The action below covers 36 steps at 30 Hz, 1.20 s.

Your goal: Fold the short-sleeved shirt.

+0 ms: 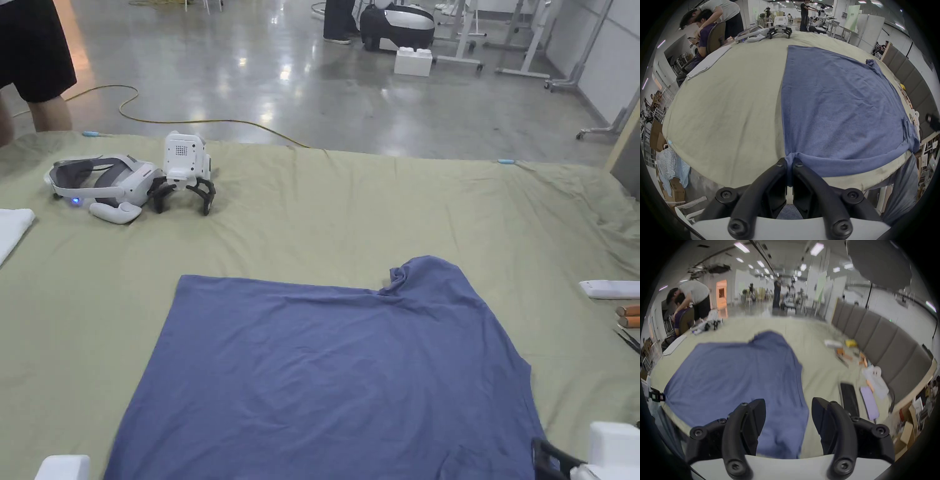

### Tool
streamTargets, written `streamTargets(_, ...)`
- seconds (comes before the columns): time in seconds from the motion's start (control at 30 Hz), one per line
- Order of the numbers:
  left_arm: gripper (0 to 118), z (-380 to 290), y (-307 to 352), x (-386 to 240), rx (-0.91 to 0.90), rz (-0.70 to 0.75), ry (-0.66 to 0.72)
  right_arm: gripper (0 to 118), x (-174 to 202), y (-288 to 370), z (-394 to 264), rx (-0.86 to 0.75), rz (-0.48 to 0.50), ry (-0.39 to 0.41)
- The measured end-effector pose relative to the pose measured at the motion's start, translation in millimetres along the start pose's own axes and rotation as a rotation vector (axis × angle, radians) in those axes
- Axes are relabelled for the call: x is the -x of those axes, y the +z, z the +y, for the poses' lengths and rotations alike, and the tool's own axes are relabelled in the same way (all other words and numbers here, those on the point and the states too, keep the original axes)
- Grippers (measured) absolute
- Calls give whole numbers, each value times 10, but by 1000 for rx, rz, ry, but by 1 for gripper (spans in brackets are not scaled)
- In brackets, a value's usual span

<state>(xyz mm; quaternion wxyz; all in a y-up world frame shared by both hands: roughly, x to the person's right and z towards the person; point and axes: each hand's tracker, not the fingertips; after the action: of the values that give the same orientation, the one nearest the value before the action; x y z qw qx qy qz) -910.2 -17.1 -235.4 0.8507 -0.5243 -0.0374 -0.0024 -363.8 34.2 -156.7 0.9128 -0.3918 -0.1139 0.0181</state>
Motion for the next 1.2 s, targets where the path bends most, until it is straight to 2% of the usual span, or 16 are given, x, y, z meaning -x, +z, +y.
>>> streamTargets(0.07, 2, 5, -30, 25, -7, -1, 9, 63, -64, -37, -178, 90, 8, -26)
streamTargets(0.27, 2, 5, -69, 6, -5, 1, 8, 63, -32, -218, -623, 224, 49, -10)
streamTargets(0.4, 2, 5, -80, -13, -3, 5, 1, 61, 22, -501, -777, 327, 0, 61)
streamTargets(0.47, 2, 9, -76, -20, -3, 4, 2, 50, 23, -616, -829, 372, 22, 55)
streamTargets(0.53, 2, 6, -78, -13, -5, 3, 5, 33, -9, -646, -848, 351, 82, -30)
streamTargets(0.6, 2, 5, -93, 9, -6, -1, 16, 10, 7, -618, -814, 351, 84, -4)
streamTargets(0.63, 2, 3, -97, 16, -8, -3, 21, 9, 28, -612, -810, 343, 84, 12)
streamTargets(0.73, 2, -3, -93, 13, -14, -5, 30, 7, 71, -608, -774, 353, 89, 87)
streamTargets(0.8, 2, -10, -80, 13, -26, -4, 25, 7, 61, -572, -713, 368, 92, 101)
streamTargets(1.03, 2, 183, 120, -6, -124, -2, 25, 7, -59, -264, -153, 224, 103, 39)
streamTargets(1.2, 2, 657, 136, -20, -193, -10, 21, 7, -42, -305, 376, 144, 98, 47)
